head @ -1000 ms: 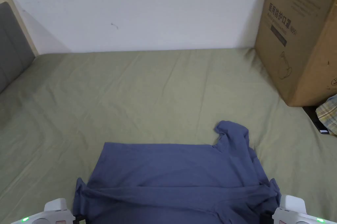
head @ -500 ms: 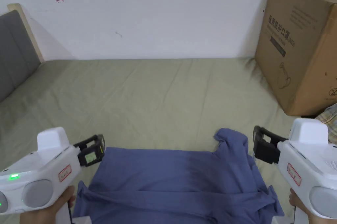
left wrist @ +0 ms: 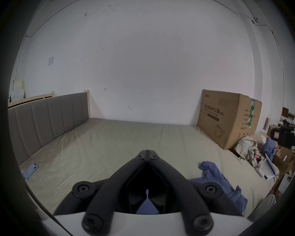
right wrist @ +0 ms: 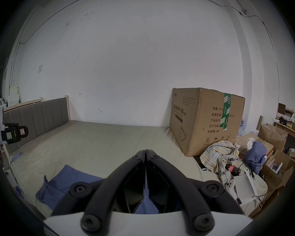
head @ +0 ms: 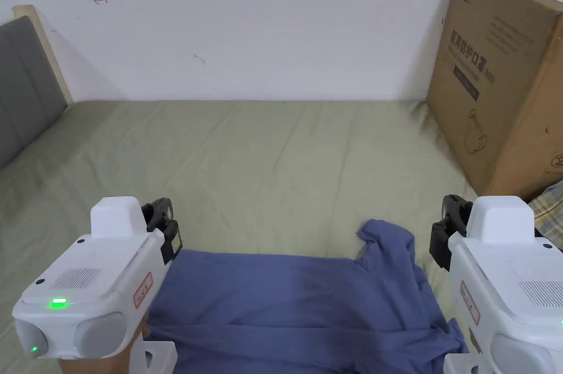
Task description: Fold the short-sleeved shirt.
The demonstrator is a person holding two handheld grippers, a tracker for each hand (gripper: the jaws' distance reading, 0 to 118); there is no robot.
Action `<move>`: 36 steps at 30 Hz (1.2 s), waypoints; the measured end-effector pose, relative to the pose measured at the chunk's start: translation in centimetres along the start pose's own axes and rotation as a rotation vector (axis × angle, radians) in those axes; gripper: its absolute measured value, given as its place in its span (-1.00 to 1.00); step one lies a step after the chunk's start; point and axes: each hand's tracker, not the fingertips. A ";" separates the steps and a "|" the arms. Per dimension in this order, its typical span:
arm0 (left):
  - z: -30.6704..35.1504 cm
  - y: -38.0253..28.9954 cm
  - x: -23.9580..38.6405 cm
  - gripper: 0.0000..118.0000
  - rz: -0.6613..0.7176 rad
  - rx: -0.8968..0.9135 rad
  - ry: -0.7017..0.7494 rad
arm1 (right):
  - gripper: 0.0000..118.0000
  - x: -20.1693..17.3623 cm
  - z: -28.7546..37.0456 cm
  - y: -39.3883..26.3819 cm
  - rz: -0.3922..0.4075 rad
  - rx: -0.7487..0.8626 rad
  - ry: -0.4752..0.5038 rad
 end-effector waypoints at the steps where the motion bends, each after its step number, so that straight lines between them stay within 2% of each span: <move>1: -0.7 0.0 -0.2 -1.00 0.002 -0.031 -0.003 | -1.00 0.2 -0.4 0.0 -0.006 -0.006 0.003; 5: -4.6 -0.1 -1.9 -1.00 0.055 -0.152 -0.029 | -1.00 0.7 -2.0 -0.1 -0.028 -0.026 0.007; 12: -16.8 -2.4 -4.8 -1.00 0.071 -0.394 -0.014 | -1.00 1.0 -7.0 -0.5 -0.018 -0.082 -0.005; 15: -21.3 -4.1 -6.1 -1.00 0.132 -0.502 -0.017 | -1.00 1.2 -9.4 -1.0 -0.014 -0.112 -0.018; 19: -27.3 -6.9 -7.9 -0.65 0.171 -0.640 0.008 | -1.00 1.9 -12.5 -2.3 -0.016 -0.148 -0.023; 20: -28.6 -7.8 -8.3 -0.45 0.171 -0.678 0.021 | -1.00 1.9 -13.1 -2.7 -0.012 -0.156 -0.026; 21: -29.8 -8.6 -8.4 -0.02 0.165 -0.716 0.035 | -1.00 2.0 -13.7 -3.0 -0.009 -0.165 -0.028; 22: -30.7 -9.2 -8.6 0.22 0.163 -0.746 0.051 | -1.00 2.0 -14.3 -3.3 -0.008 -0.173 -0.029; 24: -31.3 -10.3 -8.5 0.49 0.158 -0.779 0.071 | -1.00 2.2 -15.5 -4.2 -0.011 -0.198 -0.027; 29: -33.6 -12.9 -8.6 0.43 0.097 -0.835 0.074 | -1.00 2.3 -17.0 -5.7 -0.017 -0.236 -0.032; 30: -33.7 -13.3 -8.3 0.19 0.078 -0.852 0.065 | -1.00 2.5 -17.2 -5.9 -0.025 -0.244 -0.033; 31: -33.8 -13.5 -8.1 -0.15 0.068 -0.861 0.053 | -1.00 2.6 -17.4 -6.1 -0.034 -0.252 -0.034; 33: -33.2 -13.7 -7.2 -0.42 0.003 -0.800 0.056 | -1.00 3.0 -17.6 -6.6 -0.050 -0.274 -0.033; 36: -32.0 -13.4 -6.7 -0.94 -0.003 -0.798 0.058 | -1.00 4.3 -18.8 -7.5 -0.091 -0.329 -0.026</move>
